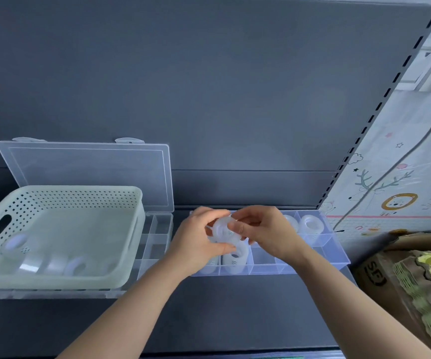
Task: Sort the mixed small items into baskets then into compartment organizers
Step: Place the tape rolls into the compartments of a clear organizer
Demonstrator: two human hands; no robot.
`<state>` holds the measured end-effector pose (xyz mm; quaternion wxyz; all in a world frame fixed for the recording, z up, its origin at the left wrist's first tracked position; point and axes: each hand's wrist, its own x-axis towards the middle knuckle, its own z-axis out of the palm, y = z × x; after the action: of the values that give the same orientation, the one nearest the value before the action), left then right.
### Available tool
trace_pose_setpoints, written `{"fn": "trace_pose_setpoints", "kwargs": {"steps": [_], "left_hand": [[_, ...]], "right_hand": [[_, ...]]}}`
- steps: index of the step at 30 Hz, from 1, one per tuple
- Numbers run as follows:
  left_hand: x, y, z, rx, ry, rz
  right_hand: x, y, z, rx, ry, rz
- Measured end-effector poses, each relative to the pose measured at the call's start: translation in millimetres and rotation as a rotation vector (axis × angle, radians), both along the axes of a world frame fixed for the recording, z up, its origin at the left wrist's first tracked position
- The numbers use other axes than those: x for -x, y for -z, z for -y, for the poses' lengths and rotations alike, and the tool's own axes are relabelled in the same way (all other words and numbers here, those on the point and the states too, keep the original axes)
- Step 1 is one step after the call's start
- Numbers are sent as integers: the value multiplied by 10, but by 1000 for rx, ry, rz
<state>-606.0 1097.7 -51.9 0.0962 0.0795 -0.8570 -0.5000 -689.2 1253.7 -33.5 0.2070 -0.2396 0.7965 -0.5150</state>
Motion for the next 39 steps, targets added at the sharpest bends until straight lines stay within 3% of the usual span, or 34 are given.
{"fn": "trace_pose_setpoints", "kwargs": {"steps": [4,10,18,23,28,32,36,39], "left_hand": [[107,35,-74,105,43,26],[156,179,-63,566,126,178],[139,288,-55,605,138,158],[97,255,-60,646,145,131],[-93,-52,90,724,96,64],[-442,-415,461,688,-23,-17],[-858,-699,1069,644,-111,60],[-1124,-753,1640,609,-129,238]], "right_hand": [[106,28,-176,-60,98,-45],[166,235,-469,-413,171,-286],[111,411,-447,-682,68,-474],[90,380,-431,-736,20,-565],[-38,59,-214,-657,-36,-656],[-195,-202,182,-464,-81,-629],[-371,-368,663,-264,-172,-563],[-499,-432,1057,-169,-245,-456]]}}
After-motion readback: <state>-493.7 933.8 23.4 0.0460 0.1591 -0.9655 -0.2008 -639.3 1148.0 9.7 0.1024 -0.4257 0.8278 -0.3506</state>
